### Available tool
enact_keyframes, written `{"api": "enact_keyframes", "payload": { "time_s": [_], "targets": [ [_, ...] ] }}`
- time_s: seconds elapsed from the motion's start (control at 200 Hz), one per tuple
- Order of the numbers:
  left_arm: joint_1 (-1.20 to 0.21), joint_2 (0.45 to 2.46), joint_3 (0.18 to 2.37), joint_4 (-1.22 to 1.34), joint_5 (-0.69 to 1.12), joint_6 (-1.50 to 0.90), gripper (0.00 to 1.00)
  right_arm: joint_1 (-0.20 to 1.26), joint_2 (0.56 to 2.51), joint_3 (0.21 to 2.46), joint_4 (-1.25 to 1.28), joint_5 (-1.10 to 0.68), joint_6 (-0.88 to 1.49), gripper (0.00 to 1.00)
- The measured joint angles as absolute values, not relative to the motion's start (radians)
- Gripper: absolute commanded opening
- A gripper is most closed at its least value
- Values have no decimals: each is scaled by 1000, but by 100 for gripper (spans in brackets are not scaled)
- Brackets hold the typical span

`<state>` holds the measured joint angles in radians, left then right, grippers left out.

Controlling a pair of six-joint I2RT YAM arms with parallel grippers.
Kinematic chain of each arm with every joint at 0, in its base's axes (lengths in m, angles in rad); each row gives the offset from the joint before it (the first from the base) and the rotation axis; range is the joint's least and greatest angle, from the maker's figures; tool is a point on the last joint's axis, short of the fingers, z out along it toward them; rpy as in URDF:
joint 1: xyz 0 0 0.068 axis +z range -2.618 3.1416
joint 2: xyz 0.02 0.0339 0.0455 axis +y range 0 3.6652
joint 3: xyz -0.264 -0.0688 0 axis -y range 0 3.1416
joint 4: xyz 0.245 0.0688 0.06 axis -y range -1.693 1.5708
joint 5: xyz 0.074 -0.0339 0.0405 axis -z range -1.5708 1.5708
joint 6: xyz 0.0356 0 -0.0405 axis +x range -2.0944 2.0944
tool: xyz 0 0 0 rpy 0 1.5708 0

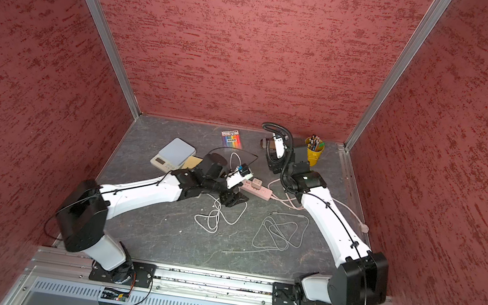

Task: Charge the electronic scale
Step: Pick up the charging cable from the center of the board.

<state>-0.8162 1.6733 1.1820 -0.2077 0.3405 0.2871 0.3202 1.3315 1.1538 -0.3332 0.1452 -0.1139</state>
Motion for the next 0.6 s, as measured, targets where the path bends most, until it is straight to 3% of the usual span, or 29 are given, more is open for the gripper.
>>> {"api": "enact_keyframes", "payload": {
  "time_s": [0.155, 0.336, 0.601],
  "targets": [
    [-899, 1889, 1345, -224, 332, 335, 65, 208, 1247, 948, -344, 184, 136, 72],
    [-902, 2074, 1460, -226, 337, 318, 59, 94, 1141, 714, -368, 140, 302, 72],
    [-898, 2232, 1600, -237, 338, 292, 52, 21, 1115, 608, -319, -12, 397, 70]
  ]
}}
